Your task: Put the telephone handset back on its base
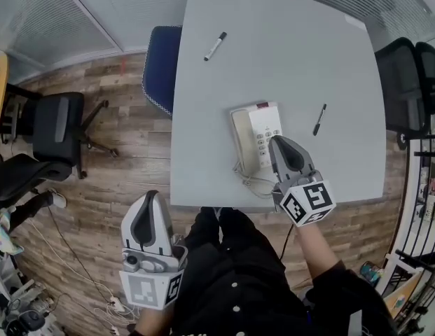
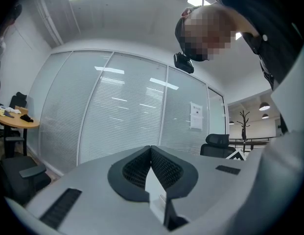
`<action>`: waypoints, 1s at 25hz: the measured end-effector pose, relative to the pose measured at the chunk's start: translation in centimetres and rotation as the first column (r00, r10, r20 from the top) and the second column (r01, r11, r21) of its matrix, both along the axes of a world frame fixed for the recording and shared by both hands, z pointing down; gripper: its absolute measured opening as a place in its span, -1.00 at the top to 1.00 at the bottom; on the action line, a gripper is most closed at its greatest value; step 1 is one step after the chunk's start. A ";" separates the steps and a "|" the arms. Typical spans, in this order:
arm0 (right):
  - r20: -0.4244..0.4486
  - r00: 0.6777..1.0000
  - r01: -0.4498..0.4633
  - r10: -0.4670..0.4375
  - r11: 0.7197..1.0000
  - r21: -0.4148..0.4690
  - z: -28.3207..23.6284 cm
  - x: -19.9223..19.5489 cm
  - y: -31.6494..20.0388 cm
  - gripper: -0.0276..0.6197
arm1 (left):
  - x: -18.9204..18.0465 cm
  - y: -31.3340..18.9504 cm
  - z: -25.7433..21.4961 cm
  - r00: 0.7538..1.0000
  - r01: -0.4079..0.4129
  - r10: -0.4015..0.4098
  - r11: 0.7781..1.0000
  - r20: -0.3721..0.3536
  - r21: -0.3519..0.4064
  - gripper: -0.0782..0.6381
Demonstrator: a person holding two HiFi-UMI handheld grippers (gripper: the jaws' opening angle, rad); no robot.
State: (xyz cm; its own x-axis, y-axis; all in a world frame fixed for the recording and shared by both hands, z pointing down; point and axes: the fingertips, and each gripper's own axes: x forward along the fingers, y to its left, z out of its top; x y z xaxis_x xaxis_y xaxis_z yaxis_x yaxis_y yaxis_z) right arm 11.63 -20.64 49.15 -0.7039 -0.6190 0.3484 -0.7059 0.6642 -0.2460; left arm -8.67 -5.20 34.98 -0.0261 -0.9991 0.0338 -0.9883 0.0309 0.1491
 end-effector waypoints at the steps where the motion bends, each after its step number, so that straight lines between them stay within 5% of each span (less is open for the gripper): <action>1: 0.003 1.000 0.000 0.000 1.000 0.023 -0.9 0.1 0.1 0.78 | 0.0 -0.1 -0.3 1.000 -0.003 0.003 1.000 0.002 0.007 0.74; 8: 0.098 0.994 -0.058 0.047 0.992 0.115 -6.7 1.5 0.3 0.81 | 0.3 -0.6 -1.5 0.999 -0.034 0.033 0.999 0.021 0.039 0.74; 25: 0.136 0.984 -0.158 0.115 0.919 0.361 -16.1 5.6 1.3 0.81 | 1.6 -1.2 -5.8 0.994 -0.091 0.079 0.982 0.077 0.163 0.74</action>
